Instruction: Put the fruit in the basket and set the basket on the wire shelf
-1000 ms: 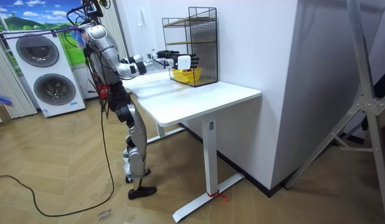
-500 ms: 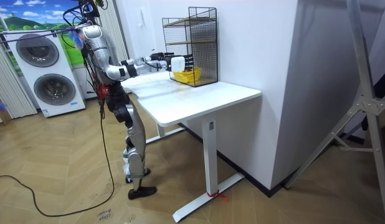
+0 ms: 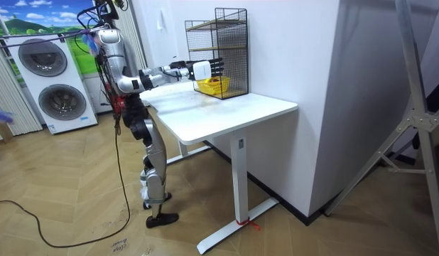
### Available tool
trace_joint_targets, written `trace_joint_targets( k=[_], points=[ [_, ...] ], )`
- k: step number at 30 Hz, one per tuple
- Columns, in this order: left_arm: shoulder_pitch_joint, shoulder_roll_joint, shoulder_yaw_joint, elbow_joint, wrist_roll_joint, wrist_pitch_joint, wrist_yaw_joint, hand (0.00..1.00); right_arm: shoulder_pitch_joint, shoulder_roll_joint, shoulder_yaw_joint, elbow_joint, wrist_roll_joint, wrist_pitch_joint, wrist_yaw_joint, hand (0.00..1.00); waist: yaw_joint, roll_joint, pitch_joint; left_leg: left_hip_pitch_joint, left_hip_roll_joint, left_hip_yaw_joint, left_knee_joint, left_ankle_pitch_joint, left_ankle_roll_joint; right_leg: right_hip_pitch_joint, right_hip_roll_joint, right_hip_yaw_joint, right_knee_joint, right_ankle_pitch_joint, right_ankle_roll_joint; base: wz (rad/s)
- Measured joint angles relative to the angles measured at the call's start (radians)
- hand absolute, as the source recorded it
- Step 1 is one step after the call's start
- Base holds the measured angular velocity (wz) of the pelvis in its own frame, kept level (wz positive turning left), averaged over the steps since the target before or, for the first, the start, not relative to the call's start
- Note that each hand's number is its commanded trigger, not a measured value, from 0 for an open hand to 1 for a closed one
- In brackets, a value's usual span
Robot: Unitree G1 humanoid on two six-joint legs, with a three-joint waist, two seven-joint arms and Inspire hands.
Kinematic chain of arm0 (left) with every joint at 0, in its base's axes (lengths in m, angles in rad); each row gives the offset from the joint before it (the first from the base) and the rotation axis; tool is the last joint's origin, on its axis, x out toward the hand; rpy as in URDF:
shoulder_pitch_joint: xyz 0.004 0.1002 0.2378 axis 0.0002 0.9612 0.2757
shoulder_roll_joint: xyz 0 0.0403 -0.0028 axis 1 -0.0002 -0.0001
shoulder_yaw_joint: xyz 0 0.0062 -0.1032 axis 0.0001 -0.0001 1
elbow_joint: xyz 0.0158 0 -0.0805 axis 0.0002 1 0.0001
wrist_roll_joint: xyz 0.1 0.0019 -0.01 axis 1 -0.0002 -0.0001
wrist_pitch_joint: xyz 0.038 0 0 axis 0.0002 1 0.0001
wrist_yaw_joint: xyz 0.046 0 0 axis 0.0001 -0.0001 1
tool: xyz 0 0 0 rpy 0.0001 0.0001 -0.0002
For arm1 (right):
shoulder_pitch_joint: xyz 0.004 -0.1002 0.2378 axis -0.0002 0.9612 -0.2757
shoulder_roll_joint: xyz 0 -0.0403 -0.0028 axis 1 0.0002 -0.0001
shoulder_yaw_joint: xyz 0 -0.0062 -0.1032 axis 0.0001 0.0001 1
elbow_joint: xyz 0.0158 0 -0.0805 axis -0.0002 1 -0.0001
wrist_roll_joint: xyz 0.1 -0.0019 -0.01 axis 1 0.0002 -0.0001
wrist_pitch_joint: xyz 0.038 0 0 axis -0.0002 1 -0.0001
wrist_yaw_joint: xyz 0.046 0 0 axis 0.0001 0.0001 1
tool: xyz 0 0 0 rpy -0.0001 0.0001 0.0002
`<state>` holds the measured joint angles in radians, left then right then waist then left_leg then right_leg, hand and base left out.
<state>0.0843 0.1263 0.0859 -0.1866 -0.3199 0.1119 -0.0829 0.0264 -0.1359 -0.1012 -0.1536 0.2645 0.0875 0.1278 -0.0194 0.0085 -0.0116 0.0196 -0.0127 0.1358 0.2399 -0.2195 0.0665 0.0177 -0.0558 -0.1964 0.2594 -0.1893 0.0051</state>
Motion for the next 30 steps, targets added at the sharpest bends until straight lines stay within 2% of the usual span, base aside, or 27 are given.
trace_joint_targets(
  k=[4, 7, 11, 16, 19, 22, 24, 27, 30],
  points=[
    [0.0, 0.0, 0.004, -0.007, 0.001, -0.01, -0.018, 0.0, 0.018, -0.005, -0.018, -0.013, 0.002, -0.003, 0.009, 0.0, -0.001, 0.0, 0.0001, -0.002, 0.0, -0.002, -0.002, 0.0, 0.0, 0.0, 0.001, -0.003, -0.002, 0.0, 0.0, 0.01],
    [0.011, 0.002, 0.04, -0.018, 0.0, -0.024, -0.024, 0.0, 0.028, -0.012, -0.055, -0.018, 0.015, -0.009, 0.015, 0.0, -0.001, 0.0, 0.0001, -0.007, 0.0, -0.002, -0.002, 0.0, 0.0, -0.001, 0.004, 0.001, -0.007, 0.0, 0.0, 0.0],
    [0.087, 0.002, 0.114, -0.072, 0.001, -0.048, -0.024, 0.0, 0.079, -0.02, -0.129, -0.06, 0.039, -0.015, -0.006, 0.0, 0.001, 0.0, 0.0002, -0.009, 0.0, -0.003, -0.003, 0.0, 0.0, -0.005, 0.004, 0.001, -0.006, 0.0, 0.0, 0.0],
    [0.141, 0.002, 0.202, -0.123, -0.002, -0.05, -0.02, 0.0, 0.125, -0.02, -0.213, -0.119, 0.065, -0.033, -0.051, 0.0, 0.0, -0.001, 0.0008, -0.019, 0.0, -0.003, -0.003, 0.0, -0.001, -0.014, 0.006, 0.0, -0.004, -0.001, 0.001, 0.0],
    [0.179, 0.003, 0.242, -0.163, 0.0, -0.059, -0.018, 0.0, 0.154, -0.023, -0.27, -0.149, 0.084, -0.054, -0.106, 0.0, -0.001, 0.001, 0.0016, -0.024, 0.0, -0.003, -0.007, -0.001, -0.001, -0.012, 0.007, 0.002, -0.007, -0.001, 0.001, 0.0],
    [0.216, 0.003, 0.327, -0.171, -0.002, -0.079, -0.015, 0.0, 0.161, -0.029, -0.339, -0.148, 0.09, -0.058, -0.175, 0.0, 0.002, 0.006, 0.0019, -0.024, 0.0, -0.003, -0.006, -0.001, -0.001, -0.012, 0.006, 0.002, -0.005, -0.001, 0.001, 0.0],
    [0.245, 0.003, 0.408, -0.172, -0.007, -0.092, 0.003, 0.0, 0.163, -0.044, -0.397, -0.148, 0.128, -0.062, -0.23, 0.0, 0.009, 0.009, 0.0025, -0.025, 0.0, -0.004, -0.005, -0.001, -0.001, -0.014, 0.004, -0.002, -0.004, -0.001, 0.001, 0.0],
    [0.248, 0.003, 0.48, -0.172, -0.051, -0.101, 0.058, 0.0, 0.161, -0.082, -0.452, -0.148, 0.129, -0.067, -0.319, 0.0, 0.024, 0.012, 0.0035, -0.026, -0.001, -0.008, -0.005, 0.0, -0.001, -0.014, 0.002, -0.008, -0.004, -0.001, 0.001, 0.03],
    [0.248, 0.004, 0.552, -0.172, -0.064, -0.116, 0.113, 0.0, 0.161, -0.104, -0.489, -0.148, 0.125, -0.083, -0.404, 0.0, 0.033, 0.006, 0.0059, -0.027, -0.002, -0.013, -0.006, 0.001, -0.002, -0.014, 0.005, -0.011, -0.007, -0.002, 0.001, 0.05]
  ],
)
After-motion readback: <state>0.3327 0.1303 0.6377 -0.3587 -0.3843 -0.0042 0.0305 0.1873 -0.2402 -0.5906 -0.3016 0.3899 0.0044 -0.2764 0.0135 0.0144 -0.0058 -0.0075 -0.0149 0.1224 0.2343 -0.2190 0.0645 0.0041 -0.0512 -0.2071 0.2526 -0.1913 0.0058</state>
